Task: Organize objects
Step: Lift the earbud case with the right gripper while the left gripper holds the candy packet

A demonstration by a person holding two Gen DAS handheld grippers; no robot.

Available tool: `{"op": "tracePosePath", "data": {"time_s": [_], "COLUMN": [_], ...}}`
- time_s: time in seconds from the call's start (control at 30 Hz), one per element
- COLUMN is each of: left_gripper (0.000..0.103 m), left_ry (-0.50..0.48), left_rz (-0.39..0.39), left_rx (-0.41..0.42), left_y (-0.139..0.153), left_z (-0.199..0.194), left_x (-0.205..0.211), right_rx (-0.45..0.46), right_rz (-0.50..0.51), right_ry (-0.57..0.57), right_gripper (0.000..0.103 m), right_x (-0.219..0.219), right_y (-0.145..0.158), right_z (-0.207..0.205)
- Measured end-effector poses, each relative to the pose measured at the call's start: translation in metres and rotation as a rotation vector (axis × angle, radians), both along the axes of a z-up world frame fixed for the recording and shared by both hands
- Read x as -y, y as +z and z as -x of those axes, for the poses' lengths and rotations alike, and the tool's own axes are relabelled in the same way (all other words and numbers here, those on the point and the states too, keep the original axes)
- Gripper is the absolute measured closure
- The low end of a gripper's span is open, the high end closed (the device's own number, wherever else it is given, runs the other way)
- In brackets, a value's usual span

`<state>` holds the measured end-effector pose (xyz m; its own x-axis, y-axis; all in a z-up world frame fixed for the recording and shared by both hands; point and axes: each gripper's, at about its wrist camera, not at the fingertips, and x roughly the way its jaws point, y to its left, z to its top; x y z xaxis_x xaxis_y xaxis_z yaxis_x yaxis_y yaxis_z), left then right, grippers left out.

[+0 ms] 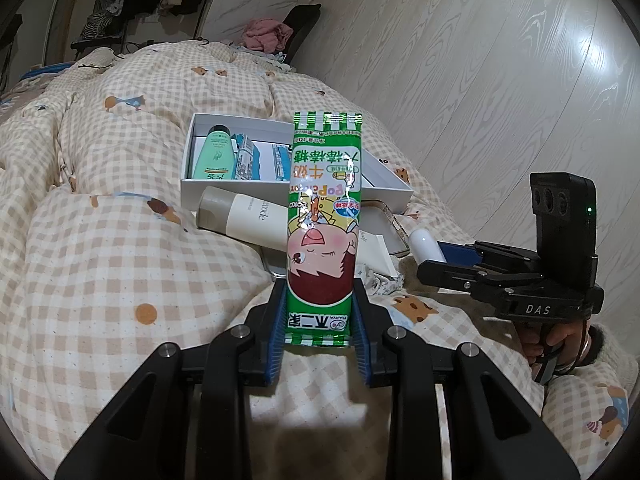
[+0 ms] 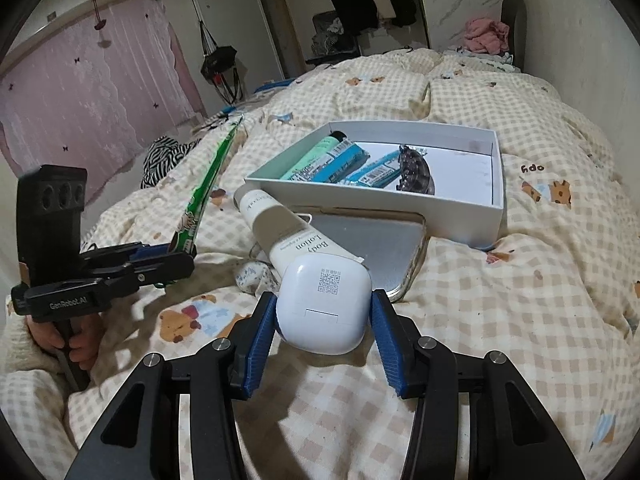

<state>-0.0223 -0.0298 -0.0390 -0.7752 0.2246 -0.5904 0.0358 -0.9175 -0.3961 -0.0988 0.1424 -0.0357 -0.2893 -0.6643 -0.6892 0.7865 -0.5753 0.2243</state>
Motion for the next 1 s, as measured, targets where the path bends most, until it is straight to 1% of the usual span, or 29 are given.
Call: {"op": "tracePosePath", "data": {"time_s": [1.0], "left_gripper": [0.072], "left_ry": [-0.001], "left_rz": [-0.002], "left_rx": [-0.003], "left_y": [0.000], "left_z": [0.000], "left_x": [0.000], "right_rx": [0.018], "right_rz": [0.081], "right_ry": [0.036], "right_gripper": [0.056], "right_x": [-0.012], "right_y": [0.001], "right_z": [0.002]}}
